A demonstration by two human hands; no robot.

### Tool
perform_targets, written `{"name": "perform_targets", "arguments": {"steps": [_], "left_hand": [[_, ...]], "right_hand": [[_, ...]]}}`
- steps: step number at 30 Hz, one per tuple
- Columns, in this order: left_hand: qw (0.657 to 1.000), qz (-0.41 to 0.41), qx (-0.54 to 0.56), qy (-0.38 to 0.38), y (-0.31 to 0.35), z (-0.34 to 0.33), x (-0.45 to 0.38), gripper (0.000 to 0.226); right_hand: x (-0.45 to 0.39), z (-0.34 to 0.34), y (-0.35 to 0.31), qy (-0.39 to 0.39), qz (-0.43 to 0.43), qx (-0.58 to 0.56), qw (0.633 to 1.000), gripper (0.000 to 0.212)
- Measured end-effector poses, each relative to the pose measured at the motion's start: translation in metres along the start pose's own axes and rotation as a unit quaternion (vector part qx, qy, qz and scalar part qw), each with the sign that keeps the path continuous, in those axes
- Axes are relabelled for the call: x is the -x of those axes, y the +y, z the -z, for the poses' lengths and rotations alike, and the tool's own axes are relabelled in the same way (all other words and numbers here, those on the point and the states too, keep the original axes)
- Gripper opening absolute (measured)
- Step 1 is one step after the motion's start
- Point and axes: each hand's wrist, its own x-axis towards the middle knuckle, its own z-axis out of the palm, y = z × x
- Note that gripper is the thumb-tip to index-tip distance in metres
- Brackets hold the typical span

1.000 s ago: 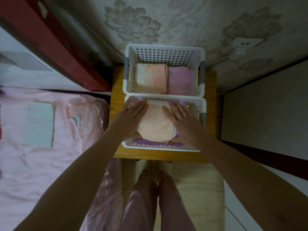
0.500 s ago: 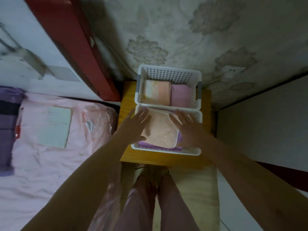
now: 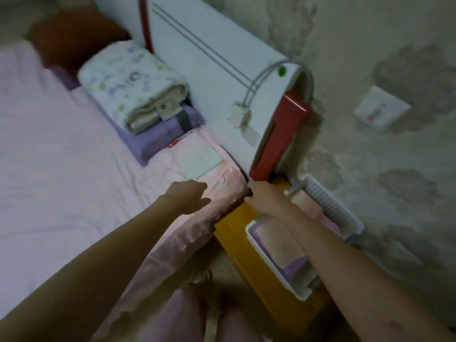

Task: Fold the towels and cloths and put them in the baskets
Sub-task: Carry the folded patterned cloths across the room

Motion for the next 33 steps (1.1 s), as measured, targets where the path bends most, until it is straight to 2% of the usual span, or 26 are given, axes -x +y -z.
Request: {"name": "perform_targets", "arguments": {"steps": [4, 8, 14, 18, 23, 26, 30, 33], "left_hand": [[0.988, 0.14, 0.067, 0.023, -0.063, -0.014, 0.076, 0.052], [0.952, 0.261, 0.149, 0.055, -0.128, -0.053, 0.177, 0.048], [0.853, 0.459, 0.241, 0.065, -0.205, -0.156, 0.378, 0.044], [0.76, 0.559, 0.322, 0.073, -0.233, -0.248, 0.521, 0.042], [0.655, 0.641, 0.396, 0.059, -0.256, -0.386, 0.688, 0.045], [0.594, 0.675, 0.431, 0.069, -0.265, -0.434, 0.776, 0.052], [0.551, 0.704, 0.442, 0.068, -0.29, -0.478, 0.873, 0.051], [0.536, 0.724, 0.429, 0.065, -0.326, -0.506, 0.934, 0.05]], "right_hand": [[-0.01, 0.009, -0.112, -0.018, 0.125, 0.066, 0.99, 0.037], [-0.002, -0.01, -0.239, -0.028, 0.251, 0.155, 0.955, 0.039], [0.065, -0.096, -0.44, -0.088, 0.415, 0.262, 0.867, 0.039], [0.15, -0.182, -0.569, -0.106, 0.517, 0.317, 0.788, 0.037], [0.283, -0.304, -0.707, -0.127, 0.605, 0.361, 0.698, 0.038], [0.357, -0.357, -0.777, -0.133, 0.651, 0.363, 0.653, 0.04], [0.422, -0.414, -0.865, -0.144, 0.681, 0.369, 0.617, 0.042], [0.452, -0.463, -0.941, -0.149, 0.699, 0.378, 0.588, 0.036]]}}
